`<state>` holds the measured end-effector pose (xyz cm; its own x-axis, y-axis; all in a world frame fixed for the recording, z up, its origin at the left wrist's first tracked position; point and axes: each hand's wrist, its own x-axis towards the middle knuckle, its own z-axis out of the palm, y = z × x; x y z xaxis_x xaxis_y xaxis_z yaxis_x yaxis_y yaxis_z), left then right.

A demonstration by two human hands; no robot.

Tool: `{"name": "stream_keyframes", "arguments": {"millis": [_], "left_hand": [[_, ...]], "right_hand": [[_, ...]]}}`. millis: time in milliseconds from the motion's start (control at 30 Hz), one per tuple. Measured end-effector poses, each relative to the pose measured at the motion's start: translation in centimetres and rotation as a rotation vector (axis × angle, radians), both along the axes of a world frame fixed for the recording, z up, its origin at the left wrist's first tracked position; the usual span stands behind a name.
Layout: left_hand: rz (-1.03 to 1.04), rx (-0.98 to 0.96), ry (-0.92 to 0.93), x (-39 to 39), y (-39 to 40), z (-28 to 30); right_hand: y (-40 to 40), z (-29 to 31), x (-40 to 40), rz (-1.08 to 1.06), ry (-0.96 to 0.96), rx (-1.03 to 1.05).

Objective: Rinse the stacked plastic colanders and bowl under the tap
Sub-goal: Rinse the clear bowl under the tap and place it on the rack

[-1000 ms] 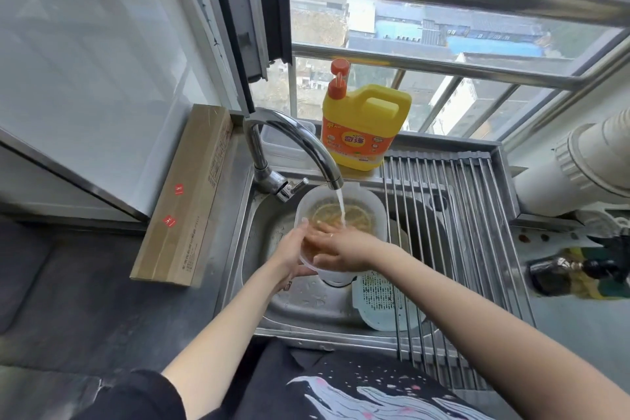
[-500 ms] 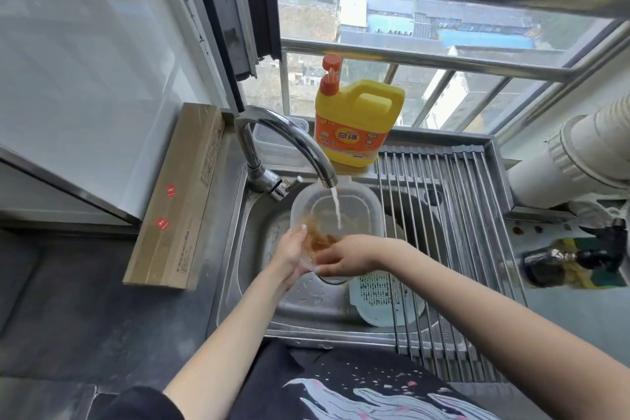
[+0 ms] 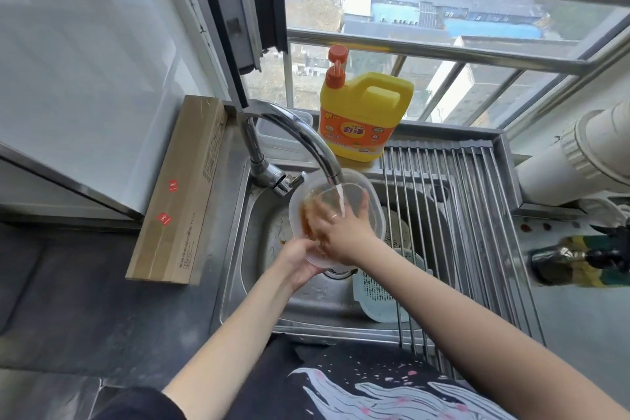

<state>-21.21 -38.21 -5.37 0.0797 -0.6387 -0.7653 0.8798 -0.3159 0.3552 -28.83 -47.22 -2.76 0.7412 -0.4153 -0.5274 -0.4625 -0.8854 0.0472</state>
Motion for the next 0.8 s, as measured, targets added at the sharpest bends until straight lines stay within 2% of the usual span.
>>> {"name": "stream_keyframes", "arguments": {"millis": [100,167,267,367,467,533,700,800], "left_hand": [[-0.012,0.022,0.027,0.0,0.7,-0.3],[-0.022,0.020,0.056,0.1,0.9,0.0],[-0.087,0.015,0.065,0.6,0.6,0.3],[-0.174,0.086,0.024,0.9,0.9,0.2],[-0.242,0.183,0.017,0.0,2.0,-0.1],[-0.235,0.209,0.027,-0.6,2.1,0.1],[-0.207,0.279,-0.073,-0.5,0.7,1.3],[-0.172,0.353,-0.225,-0.3,0.5,0.7]], "right_hand": [[-0.3,-0.2,0.4,0.207,0.047,0.079],[-0.9,-0.2,0.2,0.267,0.094,-0.035],[-1.0,-0.1,-0.4,0.114,0.097,-0.175],[0.2,-0.4,-0.5,-0.036,0.121,-0.077],[0.9,-0.7,-0.4,0.100,0.145,0.136],[0.2,-0.7,-0.6,0.148,0.134,0.194],[-1.4,-2.0,-1.8,-0.022,0.105,0.035],[-0.6,-2.8,-1.7,-0.130,0.158,-0.040]]}}
